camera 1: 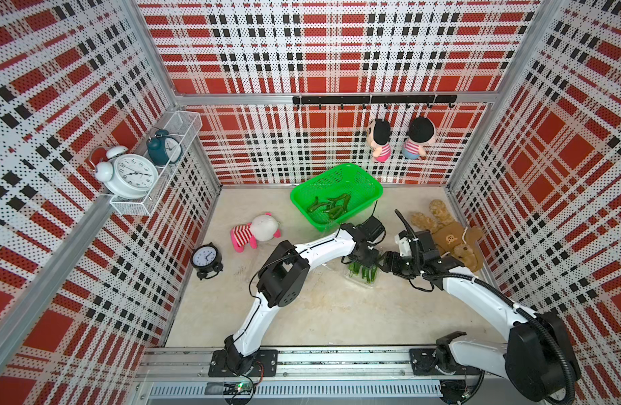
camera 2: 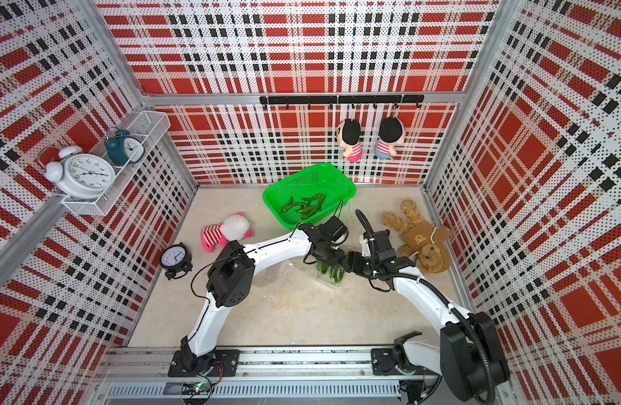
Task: Take small green peppers out of containers
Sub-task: Pick up the green pepper from the packing box.
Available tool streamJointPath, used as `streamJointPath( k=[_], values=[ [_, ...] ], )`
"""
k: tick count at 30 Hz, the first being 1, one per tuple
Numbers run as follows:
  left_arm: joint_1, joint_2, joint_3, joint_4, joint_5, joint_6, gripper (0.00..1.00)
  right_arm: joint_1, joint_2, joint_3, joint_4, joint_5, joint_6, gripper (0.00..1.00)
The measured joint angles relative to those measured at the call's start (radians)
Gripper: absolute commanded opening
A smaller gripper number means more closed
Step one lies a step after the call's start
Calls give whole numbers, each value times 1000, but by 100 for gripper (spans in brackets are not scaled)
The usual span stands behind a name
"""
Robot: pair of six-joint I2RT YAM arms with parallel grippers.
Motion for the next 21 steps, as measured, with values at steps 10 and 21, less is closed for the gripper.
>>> streamJointPath(
  k=[10, 21],
  values=[
    [0, 1, -2, 18, 25, 29, 14, 0, 2, -11, 8, -1, 4, 66],
    [1, -126, -53, -3, 32, 18, 11, 0, 39, -8, 36, -3, 15, 66]
  ],
)
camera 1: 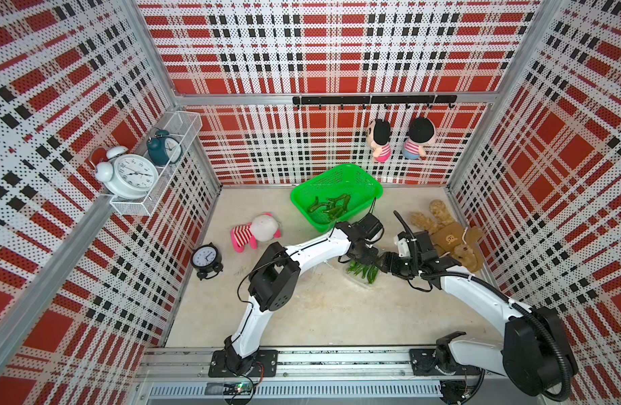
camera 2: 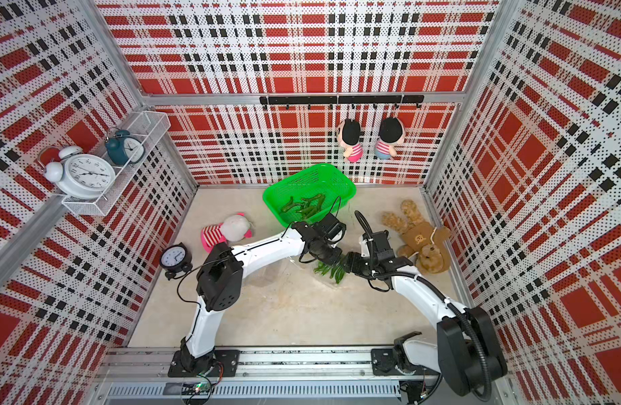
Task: Take small green peppers out of containers
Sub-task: Pick up the green pepper from the packing box, then place the green pepper in the basket.
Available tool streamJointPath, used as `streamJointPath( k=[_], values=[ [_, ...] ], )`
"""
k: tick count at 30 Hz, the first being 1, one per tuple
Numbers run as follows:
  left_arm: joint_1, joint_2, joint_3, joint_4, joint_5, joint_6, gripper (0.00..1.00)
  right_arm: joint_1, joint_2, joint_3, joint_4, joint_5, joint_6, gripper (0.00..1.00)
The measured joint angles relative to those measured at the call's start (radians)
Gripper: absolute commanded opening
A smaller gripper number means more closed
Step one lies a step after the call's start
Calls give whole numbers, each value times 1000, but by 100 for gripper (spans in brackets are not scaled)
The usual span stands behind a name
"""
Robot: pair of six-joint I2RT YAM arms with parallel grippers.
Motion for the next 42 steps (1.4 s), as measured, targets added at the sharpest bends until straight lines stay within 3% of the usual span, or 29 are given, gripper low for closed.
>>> streamJointPath(
  k=[12, 21, 28, 37, 38, 40, 42],
  values=[
    [53, -64, 84, -32, 33, 20, 10, 0, 24, 66, 13, 29, 3, 66],
    [219, -66, 264, 4, 99, 37, 2, 0, 52, 153, -10, 50, -23, 66],
    [362, -47, 356, 158, 244, -35, 0, 0, 105, 232, -61, 62, -48, 66],
    [512, 96, 303, 386, 296, -108, 0, 0, 192, 298, -73, 57, -55, 66],
    [522, 134, 298, 399, 285, -110, 1, 0, 200, 304, -75, 55, -55, 66],
    [531, 202, 294, 408, 262, -111, 13, 0, 213, 311, -74, 51, -53, 66],
    [532, 262, 288, 413, 240, -116, 32, 0, 221, 312, -75, 49, -53, 66]
  ],
)
